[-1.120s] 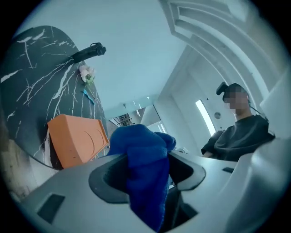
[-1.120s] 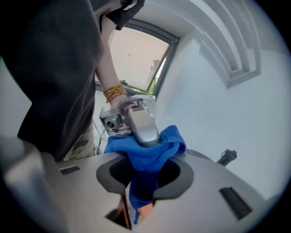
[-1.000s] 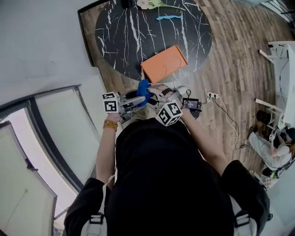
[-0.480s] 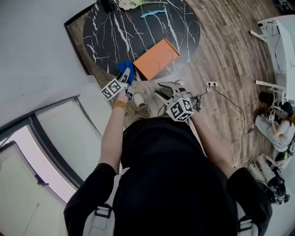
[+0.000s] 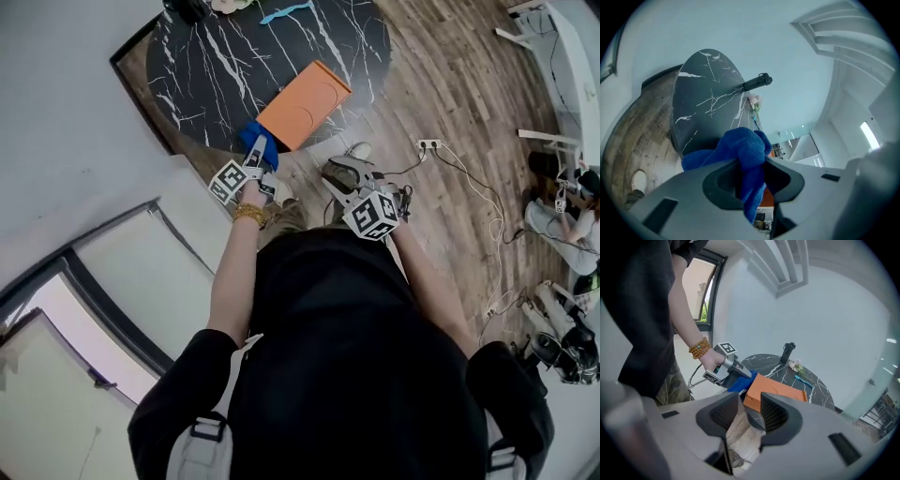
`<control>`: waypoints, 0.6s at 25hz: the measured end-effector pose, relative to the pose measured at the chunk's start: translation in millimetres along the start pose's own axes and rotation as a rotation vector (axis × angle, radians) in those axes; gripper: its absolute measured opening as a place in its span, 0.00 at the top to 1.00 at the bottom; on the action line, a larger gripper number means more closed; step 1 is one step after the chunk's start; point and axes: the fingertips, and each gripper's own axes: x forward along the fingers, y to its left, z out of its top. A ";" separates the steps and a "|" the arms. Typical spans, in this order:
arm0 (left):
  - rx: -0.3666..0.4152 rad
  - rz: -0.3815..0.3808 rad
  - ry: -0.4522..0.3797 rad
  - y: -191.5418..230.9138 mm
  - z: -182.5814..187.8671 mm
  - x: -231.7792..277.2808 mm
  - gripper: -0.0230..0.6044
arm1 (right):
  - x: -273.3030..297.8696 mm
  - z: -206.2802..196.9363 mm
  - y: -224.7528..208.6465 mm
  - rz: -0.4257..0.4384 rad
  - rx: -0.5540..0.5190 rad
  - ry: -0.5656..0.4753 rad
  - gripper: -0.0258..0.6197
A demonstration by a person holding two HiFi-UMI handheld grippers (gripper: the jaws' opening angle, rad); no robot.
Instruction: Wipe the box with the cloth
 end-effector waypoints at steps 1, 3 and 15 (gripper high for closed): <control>0.000 0.001 0.021 0.3 -7.4 -0.3 0.79 | 0.1 -0.8 -0.4 -0.001 0.001 0.001 0.74; -0.003 0.001 0.061 0.3 -21.6 -1.4 0.79 | 0.5 -1.1 -2.9 -0.005 0.003 0.001 0.74; 0.321 -0.192 0.760 -43.8 -150.7 -22.9 0.79 | 8.0 7.7 -9.1 -0.002 -0.007 -0.009 0.74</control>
